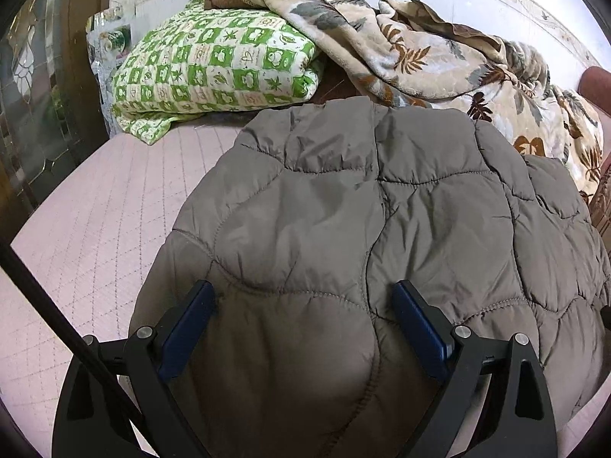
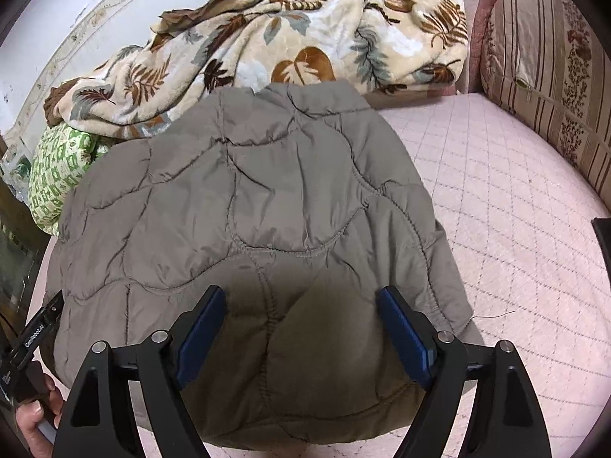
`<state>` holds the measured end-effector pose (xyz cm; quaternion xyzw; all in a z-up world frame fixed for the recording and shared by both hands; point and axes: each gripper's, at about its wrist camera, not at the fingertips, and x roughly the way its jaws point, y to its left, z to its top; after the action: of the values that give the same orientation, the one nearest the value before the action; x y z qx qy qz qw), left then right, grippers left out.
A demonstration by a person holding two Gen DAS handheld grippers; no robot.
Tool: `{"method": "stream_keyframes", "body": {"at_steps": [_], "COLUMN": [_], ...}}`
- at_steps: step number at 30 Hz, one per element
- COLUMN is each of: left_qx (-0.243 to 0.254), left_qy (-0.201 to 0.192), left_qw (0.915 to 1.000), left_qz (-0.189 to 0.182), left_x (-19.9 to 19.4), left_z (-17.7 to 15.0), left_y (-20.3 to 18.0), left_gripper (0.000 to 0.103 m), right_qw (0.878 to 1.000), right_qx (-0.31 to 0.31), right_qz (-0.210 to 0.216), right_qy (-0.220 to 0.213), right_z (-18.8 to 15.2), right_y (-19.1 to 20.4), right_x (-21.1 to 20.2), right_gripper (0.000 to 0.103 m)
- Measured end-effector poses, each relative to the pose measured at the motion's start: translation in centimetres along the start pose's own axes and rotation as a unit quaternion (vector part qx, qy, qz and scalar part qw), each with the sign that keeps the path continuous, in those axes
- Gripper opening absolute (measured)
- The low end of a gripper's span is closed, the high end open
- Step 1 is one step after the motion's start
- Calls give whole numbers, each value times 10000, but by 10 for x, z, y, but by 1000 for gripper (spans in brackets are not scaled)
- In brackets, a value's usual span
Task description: Fold large clothes
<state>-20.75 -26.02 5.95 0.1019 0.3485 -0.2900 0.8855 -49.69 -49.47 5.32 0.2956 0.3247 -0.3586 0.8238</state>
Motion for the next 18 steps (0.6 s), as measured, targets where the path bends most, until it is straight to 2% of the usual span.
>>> {"method": "stream_keyframes", "body": {"at_steps": [4,11,18], "left_qx": [-21,-190,-289], "left_qy": [-37,-220,-116], "left_qw": [10000,9996,9995], "left_qz": [-3,15,51], "left_x": [-3,-12,-8], "left_z": [1,5,3], "left_y": [1,5,10], "left_gripper": [94,94,94], "right_qw": [9999,9987,9988], "right_qx": [-65,-287,-181], "right_qz": [-85,-122,-286], "right_qy": [-24,-412,-362], "right_z": [1,4,2], "right_y": [4,12,-1], "right_x": [-1,-23,-26], "right_gripper": [87,87,87]}}
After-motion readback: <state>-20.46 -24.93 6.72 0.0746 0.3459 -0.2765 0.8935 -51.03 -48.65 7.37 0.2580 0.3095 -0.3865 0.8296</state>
